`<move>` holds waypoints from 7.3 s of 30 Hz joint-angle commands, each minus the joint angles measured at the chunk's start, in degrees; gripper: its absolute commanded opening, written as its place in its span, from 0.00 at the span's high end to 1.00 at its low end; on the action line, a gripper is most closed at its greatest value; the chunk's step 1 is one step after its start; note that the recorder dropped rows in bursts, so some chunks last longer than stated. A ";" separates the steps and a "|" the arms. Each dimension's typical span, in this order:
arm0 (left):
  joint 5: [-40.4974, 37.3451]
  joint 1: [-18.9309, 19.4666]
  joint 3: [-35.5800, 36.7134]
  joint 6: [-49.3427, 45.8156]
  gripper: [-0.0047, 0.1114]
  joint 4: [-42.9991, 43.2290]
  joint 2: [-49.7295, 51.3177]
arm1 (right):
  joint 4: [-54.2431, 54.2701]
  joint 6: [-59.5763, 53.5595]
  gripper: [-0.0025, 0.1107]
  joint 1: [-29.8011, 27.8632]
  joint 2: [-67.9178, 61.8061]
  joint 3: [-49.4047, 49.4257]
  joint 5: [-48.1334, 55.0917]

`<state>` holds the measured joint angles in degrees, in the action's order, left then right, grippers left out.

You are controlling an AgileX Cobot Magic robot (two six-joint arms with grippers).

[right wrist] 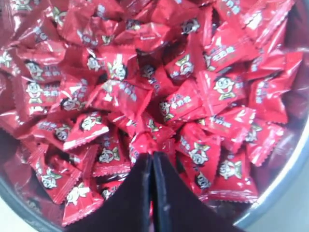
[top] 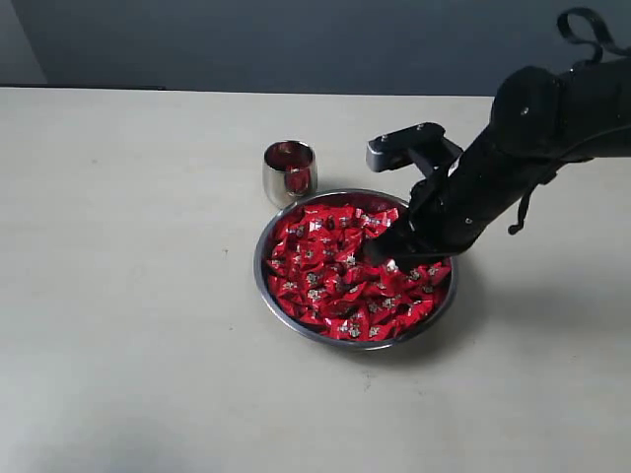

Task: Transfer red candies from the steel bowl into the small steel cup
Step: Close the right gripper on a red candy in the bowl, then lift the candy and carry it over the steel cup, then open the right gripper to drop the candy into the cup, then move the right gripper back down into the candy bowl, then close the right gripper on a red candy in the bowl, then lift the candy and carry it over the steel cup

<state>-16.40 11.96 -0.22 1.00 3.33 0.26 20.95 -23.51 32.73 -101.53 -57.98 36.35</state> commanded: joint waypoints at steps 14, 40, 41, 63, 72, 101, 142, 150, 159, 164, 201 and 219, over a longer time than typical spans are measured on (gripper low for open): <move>0.10 -0.31 0.22 0.15 0.96 0.33 -0.26 | -5.28 3.80 0.99 -0.06 -4.58 -23.82 2.98; 0.10 -0.31 0.22 0.15 0.96 0.33 -0.26 | -0.55 2.56 0.99 2.38 -26.52 -48.79 6.59; 0.10 -0.31 0.22 0.15 0.96 0.33 -0.26 | -0.30 2.56 0.99 2.38 -26.52 -48.79 6.35; 0.10 -0.31 0.22 0.15 0.96 0.33 -0.26 | -0.13 4.59 0.98 1.97 -25.20 -48.79 8.31; 0.10 -0.31 0.22 0.15 0.96 0.33 -0.26 | -5.66 11.53 0.98 0.91 -15.99 -35.22 -2.94; 0.10 -0.31 0.22 0.15 0.96 0.33 -0.26 | -3.43 8.53 0.98 0.83 -6.56 -8.65 -9.46; 0.10 -0.31 0.22 0.15 0.96 0.33 -0.26 | 2.97 8.53 0.65 0.99 -13.05 -13.16 -5.96; 0.10 -0.31 0.22 0.15 0.96 0.33 -0.26 | 2.70 8.53 0.66 0.99 -13.05 -13.15 -5.95; 0.10 -0.31 0.22 0.15 0.96 0.33 -0.26 | 2.70 8.53 0.98 0.99 -13.05 -13.15 -6.26; 0.10 -0.31 0.22 0.15 0.96 0.33 -0.26 | 2.42 8.53 0.98 0.99 -13.05 -13.15 -6.53; 0.10 -0.31 0.22 0.15 0.96 0.33 -0.26 | 2.93 8.53 0.98 1.35 -17.16 -38.39 0.40; 0.10 -0.31 0.22 0.15 0.96 0.33 -0.26 | 0.49 9.04 0.98 4.33 -27.22 -48.18 0.45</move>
<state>-16.40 11.96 -0.22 1.00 3.33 0.26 23.18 -14.73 37.17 -128.82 -105.35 37.53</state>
